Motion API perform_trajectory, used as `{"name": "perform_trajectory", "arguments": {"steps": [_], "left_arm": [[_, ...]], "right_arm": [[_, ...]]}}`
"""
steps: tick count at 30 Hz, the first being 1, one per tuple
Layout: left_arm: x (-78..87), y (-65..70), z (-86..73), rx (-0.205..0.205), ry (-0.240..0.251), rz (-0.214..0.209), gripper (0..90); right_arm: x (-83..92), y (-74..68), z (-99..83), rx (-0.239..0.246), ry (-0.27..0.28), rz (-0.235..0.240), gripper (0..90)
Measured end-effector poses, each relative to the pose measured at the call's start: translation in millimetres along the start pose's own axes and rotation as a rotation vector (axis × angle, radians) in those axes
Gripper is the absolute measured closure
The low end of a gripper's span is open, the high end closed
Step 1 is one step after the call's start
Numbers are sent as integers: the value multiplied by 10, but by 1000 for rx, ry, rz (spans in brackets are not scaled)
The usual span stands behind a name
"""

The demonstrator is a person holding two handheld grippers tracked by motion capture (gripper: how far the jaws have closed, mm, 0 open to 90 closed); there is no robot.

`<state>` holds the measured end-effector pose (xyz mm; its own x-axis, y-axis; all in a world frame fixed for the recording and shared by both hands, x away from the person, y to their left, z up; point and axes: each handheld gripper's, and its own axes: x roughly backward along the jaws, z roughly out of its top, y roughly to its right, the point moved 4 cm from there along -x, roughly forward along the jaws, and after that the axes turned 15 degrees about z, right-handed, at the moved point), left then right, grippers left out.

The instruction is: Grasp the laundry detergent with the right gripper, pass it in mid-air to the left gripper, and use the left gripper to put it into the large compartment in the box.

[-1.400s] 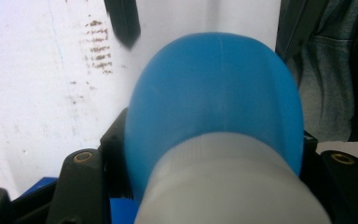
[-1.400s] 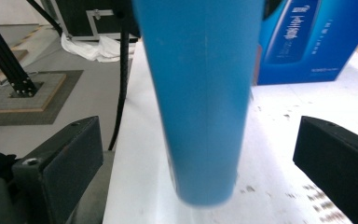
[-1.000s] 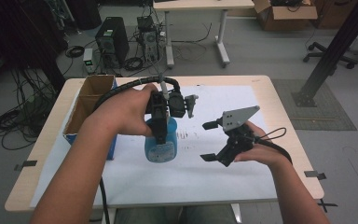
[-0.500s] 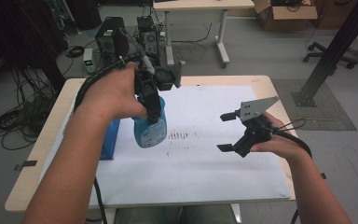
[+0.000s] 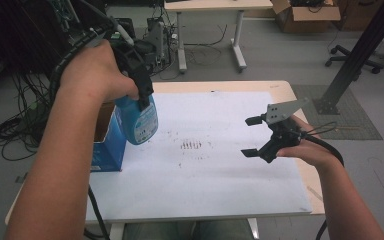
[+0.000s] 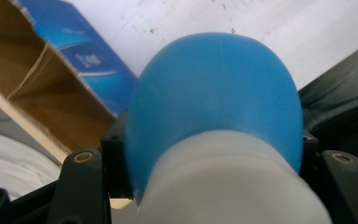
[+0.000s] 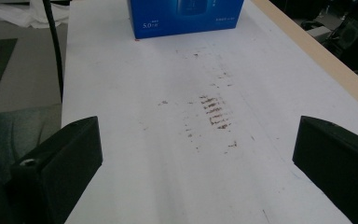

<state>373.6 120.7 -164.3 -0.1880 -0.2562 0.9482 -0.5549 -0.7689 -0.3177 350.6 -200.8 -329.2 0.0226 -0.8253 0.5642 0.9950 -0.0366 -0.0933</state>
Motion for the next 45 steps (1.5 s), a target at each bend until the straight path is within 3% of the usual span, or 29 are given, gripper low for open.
{"name": "perform_trajectory", "arguments": {"steps": [7, 13, 20, 25, 31, 39, 45], "left_arm": [[94, -311, -103, 144, -12, -23, 385], [129, -562, -204, 261, -56, 2, 385], [130, -913, -392, 421, -62, -43, 385], [71, -1089, -496, 489, -78, -44, 384], [-58, -1222, -569, 551, -97, -55, 384], [-214, -1321, -585, 578, -111, -56, 384], [-312, -1367, -555, 599, -125, -53, 384]], "right_arm": [[62, 22, -24, -4, -3, -9, 13], [56, 97, -91, -19, -23, -24, 14], [55, 123, -77, -8, -57, -31, 17], [64, 133, -38, 2, -107, -37, 17], [136, 108, 71, 22, -146, -36, 19], [284, 56, 237, -13, -241, 0, 21], [348, 23, 299, -20, -269, 20, 22]]}}
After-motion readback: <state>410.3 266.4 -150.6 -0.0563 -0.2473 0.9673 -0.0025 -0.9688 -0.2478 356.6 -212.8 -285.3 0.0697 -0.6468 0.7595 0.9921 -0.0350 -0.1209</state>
